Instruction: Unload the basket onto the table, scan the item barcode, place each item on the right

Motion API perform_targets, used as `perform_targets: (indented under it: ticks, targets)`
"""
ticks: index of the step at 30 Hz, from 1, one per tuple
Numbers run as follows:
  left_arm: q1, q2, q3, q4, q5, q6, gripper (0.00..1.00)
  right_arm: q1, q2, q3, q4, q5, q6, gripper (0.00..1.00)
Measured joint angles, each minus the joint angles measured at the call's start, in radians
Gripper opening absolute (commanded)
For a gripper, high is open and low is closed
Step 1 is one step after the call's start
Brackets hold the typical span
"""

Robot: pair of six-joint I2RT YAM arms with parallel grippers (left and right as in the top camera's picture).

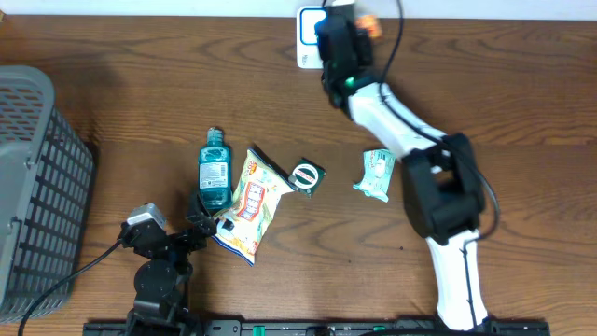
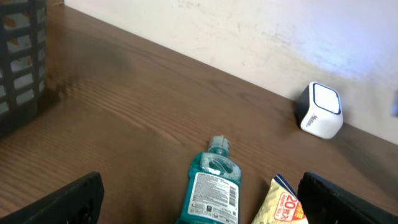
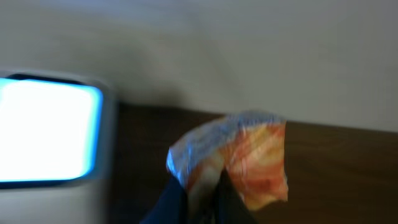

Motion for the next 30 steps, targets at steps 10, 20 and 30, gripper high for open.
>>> perform_targets:
  ticks: [10, 20, 30]
  targets:
    - [0.000, 0.000, 0.000, 0.000, 0.000, 0.000, 0.98, -0.396, -0.075, 0.014, -0.519, 0.278, 0.067, 0.01]
    - [0.000, 0.000, 0.000, 0.000, 0.000, 0.000, 0.98, -0.912, -0.071, 0.010, -0.554, -0.062, 0.155, 0.01]
    - [0.000, 0.000, 0.000, 0.000, 0.000, 0.000, 0.98, -1.109, -0.071, 0.010, -0.542, -0.237, 0.165, 0.08]
